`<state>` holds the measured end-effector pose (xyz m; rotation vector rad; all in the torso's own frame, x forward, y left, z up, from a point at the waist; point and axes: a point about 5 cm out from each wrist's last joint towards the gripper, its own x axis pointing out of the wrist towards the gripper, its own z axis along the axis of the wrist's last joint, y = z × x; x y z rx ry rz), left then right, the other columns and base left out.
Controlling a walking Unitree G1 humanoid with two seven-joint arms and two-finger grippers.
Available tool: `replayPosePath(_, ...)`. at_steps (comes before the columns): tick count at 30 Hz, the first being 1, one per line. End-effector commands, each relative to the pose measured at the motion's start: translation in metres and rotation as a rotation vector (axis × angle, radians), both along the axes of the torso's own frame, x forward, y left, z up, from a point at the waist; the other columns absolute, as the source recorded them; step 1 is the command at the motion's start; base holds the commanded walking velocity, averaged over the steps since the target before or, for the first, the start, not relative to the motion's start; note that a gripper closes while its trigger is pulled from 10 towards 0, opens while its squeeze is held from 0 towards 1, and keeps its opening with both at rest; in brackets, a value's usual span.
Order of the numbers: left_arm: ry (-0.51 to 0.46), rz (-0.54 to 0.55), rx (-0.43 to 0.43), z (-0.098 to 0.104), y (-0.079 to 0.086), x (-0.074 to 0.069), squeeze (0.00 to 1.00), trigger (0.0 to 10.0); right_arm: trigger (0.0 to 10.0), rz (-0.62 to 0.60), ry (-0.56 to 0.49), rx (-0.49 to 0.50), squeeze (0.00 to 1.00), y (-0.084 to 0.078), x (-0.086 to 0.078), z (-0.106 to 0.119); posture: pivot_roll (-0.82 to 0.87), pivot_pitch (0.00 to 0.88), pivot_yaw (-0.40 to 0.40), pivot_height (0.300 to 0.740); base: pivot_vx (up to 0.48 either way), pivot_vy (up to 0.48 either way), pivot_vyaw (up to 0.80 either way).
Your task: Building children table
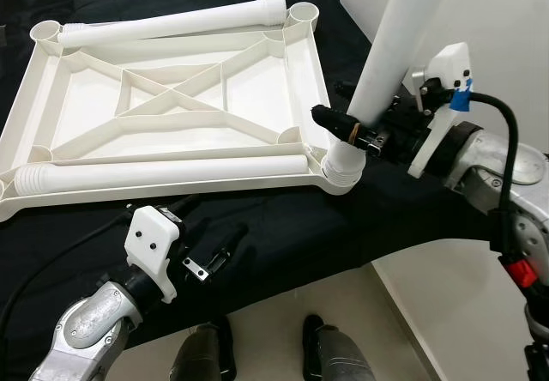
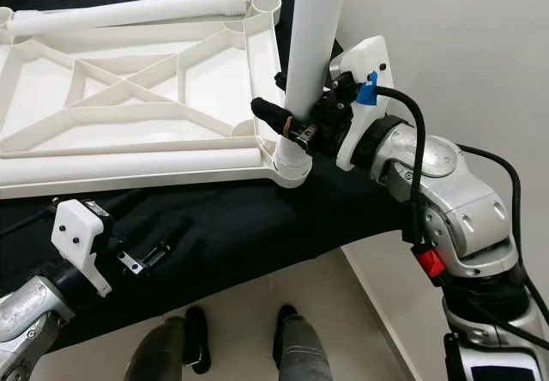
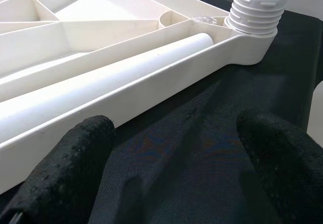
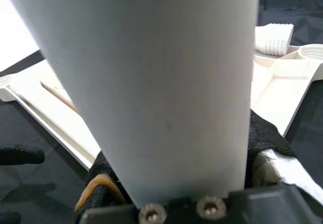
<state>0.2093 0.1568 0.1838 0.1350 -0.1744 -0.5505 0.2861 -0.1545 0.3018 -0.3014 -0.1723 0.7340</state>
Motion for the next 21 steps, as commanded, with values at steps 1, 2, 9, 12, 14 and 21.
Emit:
replayPosePath(1,0.033,-0.001,-0.003,-0.008,-0.001,-0.002,0.00,10.0,10.0,-0.113,0.156,-0.037,0.00,-0.010,0.010,-0.032,-0.02,0.337,0.004,0.740,0.000,0.000,0.00)
replayPosePath(2,0.033,-0.001,-0.003,-0.008,-0.001,-0.002,0.00,10.0,10.0,-0.126,0.153,-0.028,0.00,-0.010,0.009,-0.032,-0.02,0.337,0.004,0.740,0.000,0.000,0.00)
replayPosePath(9,0.031,0.000,-0.002,-0.008,0.000,-0.001,0.00,10.0,10.0,-0.148,0.158,-0.009,0.00,-0.008,0.007,-0.034,-0.02,0.339,0.003,0.740,0.000,0.000,0.00)
replayPosePath(12,0.031,0.000,-0.001,-0.008,0.000,-0.001,0.00,10.0,10.0,-0.170,0.153,-0.005,0.00,-0.005,0.005,-0.036,-0.03,0.339,0.006,0.740,0.000,0.000,0.00)
replayPosePath(14,0.030,0.000,0.000,-0.008,0.000,-0.001,0.00,10.0,10.0,-0.187,0.150,0.004,0.00,0.000,0.002,-0.038,-0.03,0.339,0.006,0.740,0.000,0.000,0.00)
replayPosePath(21,0.027,0.002,0.001,-0.008,0.000,0.000,0.00,10.0,10.0,-0.212,0.155,0.028,0.00,0.012,-0.006,-0.044,-0.03,0.336,0.004,0.740,0.000,0.000,0.00)
